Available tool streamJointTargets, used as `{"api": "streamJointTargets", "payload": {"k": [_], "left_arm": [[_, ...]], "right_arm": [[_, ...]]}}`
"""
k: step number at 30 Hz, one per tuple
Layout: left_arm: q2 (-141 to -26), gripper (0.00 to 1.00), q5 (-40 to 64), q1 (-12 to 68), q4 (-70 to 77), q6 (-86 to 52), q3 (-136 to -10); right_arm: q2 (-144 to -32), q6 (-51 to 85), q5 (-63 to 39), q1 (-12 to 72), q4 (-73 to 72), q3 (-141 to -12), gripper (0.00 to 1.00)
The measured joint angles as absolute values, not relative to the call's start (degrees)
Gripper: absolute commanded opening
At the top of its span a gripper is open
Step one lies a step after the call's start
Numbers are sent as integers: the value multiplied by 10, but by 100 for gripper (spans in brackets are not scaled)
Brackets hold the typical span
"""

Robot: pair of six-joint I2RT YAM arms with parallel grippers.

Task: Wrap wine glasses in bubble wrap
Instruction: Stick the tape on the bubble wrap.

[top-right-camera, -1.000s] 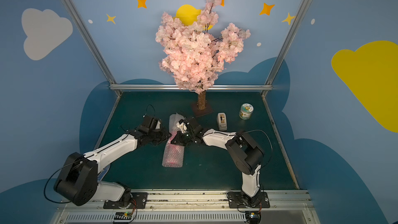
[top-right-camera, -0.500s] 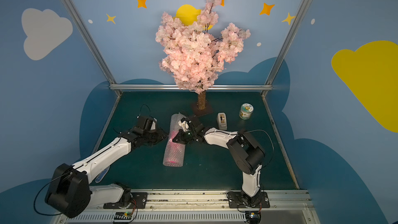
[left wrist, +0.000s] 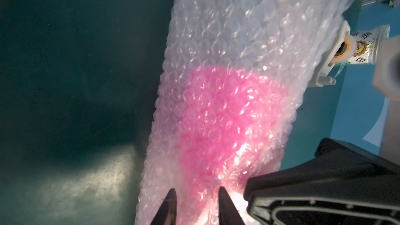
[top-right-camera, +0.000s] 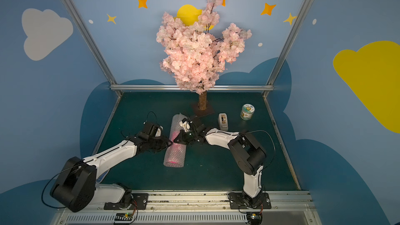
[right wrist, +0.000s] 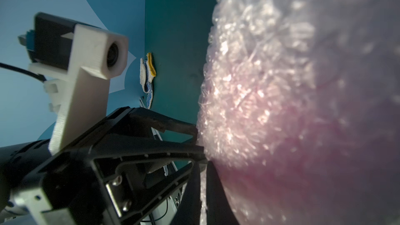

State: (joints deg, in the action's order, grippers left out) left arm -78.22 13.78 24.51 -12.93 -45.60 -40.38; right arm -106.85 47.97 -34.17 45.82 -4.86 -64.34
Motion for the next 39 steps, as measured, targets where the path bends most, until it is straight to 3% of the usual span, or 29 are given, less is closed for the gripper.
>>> {"api": "streamJointTargets", "payload": {"k": [14, 27, 39], "left_arm": [[-698, 32, 119, 240, -154, -461, -393], [-762, 29, 129, 245, -119, -466, -359], [-729, 29, 127, 241, -128, -467, -366]], "right_arm": [[-1070, 462, -347, 462, -23, -647, 7], [-1070, 462, -346, 462, -19, -647, 8], [-1041, 458, -345, 469, -1, -647, 9]]}}
